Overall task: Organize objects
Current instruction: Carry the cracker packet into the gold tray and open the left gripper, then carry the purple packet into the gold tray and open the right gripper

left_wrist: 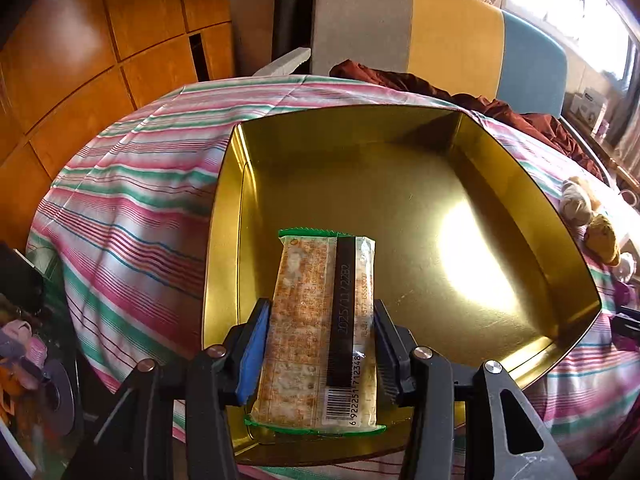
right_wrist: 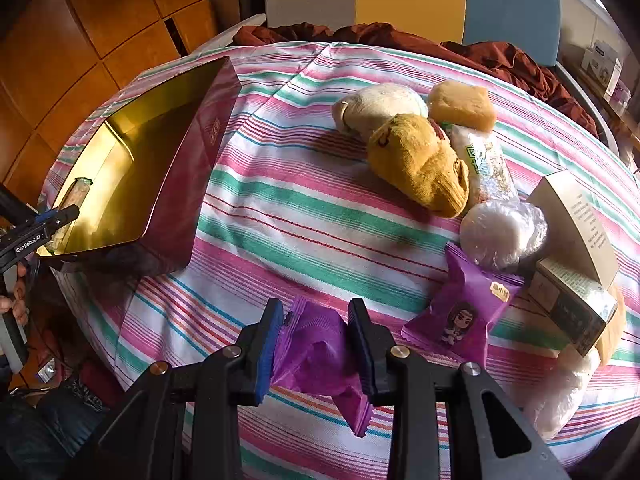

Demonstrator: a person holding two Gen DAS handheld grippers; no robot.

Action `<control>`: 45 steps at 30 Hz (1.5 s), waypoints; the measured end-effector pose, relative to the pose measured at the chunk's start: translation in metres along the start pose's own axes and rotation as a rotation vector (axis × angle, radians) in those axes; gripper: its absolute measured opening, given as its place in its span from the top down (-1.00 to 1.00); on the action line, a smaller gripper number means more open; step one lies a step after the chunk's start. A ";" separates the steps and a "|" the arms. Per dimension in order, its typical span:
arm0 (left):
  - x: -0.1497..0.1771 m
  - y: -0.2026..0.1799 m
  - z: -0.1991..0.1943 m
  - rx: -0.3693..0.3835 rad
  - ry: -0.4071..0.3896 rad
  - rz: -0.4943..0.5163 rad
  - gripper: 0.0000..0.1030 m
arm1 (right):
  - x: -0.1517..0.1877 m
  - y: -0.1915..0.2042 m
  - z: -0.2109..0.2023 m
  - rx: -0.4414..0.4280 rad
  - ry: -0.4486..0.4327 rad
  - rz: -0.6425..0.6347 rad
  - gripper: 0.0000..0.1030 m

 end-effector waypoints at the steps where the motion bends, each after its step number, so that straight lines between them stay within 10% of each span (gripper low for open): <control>1: 0.000 0.000 0.002 -0.003 0.000 0.000 0.05 | 0.000 0.000 0.000 0.000 0.000 0.000 0.35; 35: 0.018 0.039 -0.051 0.050 -0.150 -0.099 -0.41 | -0.013 0.022 -0.024 -0.002 -0.081 0.042 0.46; 45: 0.022 0.060 -0.057 0.055 -0.164 -0.155 -0.44 | -0.055 0.113 -0.064 -0.103 -0.180 -0.174 0.46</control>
Point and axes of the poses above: each gripper's, at about its wrist camera, not at the fingertips, and z roughly the way its jaws point, y to its left, x to its underside, the point moved 1 cm from there along z, roughly the way its jaws point, and after that the axes turned 15 degrees about y, right-handed, at the moved point
